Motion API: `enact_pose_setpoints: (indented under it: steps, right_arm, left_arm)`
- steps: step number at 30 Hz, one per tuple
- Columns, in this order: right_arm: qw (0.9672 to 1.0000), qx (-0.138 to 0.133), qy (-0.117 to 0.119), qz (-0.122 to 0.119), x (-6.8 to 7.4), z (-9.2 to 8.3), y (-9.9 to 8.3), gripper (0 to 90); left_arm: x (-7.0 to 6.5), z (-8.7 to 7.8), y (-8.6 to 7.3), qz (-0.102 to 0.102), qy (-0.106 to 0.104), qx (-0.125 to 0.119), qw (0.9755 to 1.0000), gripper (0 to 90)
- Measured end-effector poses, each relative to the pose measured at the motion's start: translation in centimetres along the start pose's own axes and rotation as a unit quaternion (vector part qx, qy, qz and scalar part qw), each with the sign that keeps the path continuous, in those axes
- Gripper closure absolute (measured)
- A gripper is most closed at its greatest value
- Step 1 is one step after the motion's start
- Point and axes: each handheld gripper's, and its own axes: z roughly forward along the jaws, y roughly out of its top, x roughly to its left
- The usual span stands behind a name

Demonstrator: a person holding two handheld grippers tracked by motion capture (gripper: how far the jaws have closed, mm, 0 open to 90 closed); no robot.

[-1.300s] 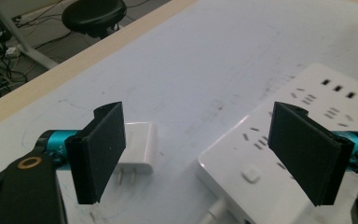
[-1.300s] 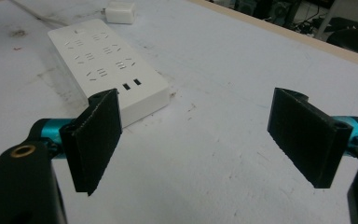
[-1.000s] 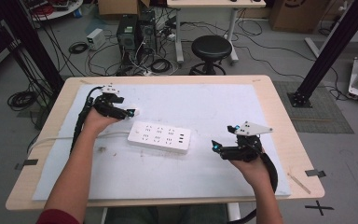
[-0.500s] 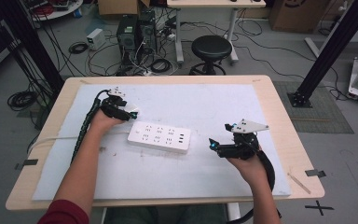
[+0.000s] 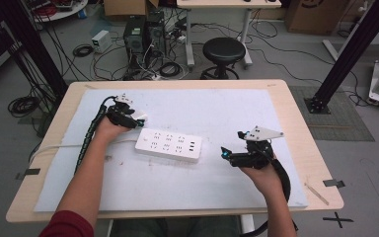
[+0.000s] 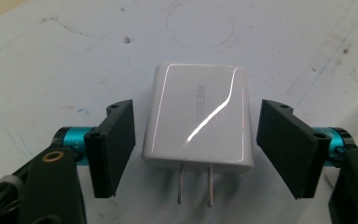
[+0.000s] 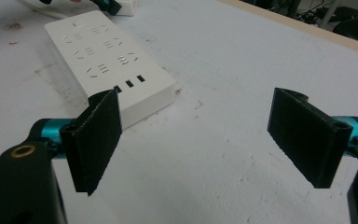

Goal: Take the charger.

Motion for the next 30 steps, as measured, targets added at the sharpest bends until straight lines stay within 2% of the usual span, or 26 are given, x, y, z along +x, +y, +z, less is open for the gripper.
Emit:
enact_pose_setpoints:
  steps: [10, 17, 21, 24, 28, 30]
  right_arm:
    - [1.0000, 0.000, -0.001, 0.003, -0.2, -0.1, -0.2, 17.9]
    - [1.0000, 0.002, 0.000, 0.008, -0.5, -0.2, -0.2, 17.9]
    - [0.9999, 0.005, 0.006, 0.007, -0.8, -0.2, 0.0, 17.9]
    - [0.9999, 0.007, 0.012, 0.003, -1.0, -0.3, 0.3, 17.9]
    - [0.9998, 0.003, 0.022, 0.001, -1.3, -0.5, 0.8, 17.9]
    - [0.9996, 0.003, 0.027, 0.000, -1.4, -0.6, 1.0, 17.9]
  left_arm:
    - [-0.2, 0.2, 0.0, 0.016, 0.002, 0.007, 0.9999, 41.6]
    - [-0.4, -0.3, 0.2, 0.020, 0.009, 0.003, 0.9997, 42.5]
    - [-1.1, -2.6, 1.1, 0.028, 0.005, -0.014, 0.9995, 42.5]
    - [-2.2, -4.7, 1.6, 0.044, 0.005, -0.030, 0.9985, 42.5]
    - [-3.5, -7.9, 2.0, 0.046, 0.005, -0.053, 0.9975, 42.4]
    - [-4.3, -9.1, 1.9, 0.052, -0.003, -0.064, 0.9966, 42.4]
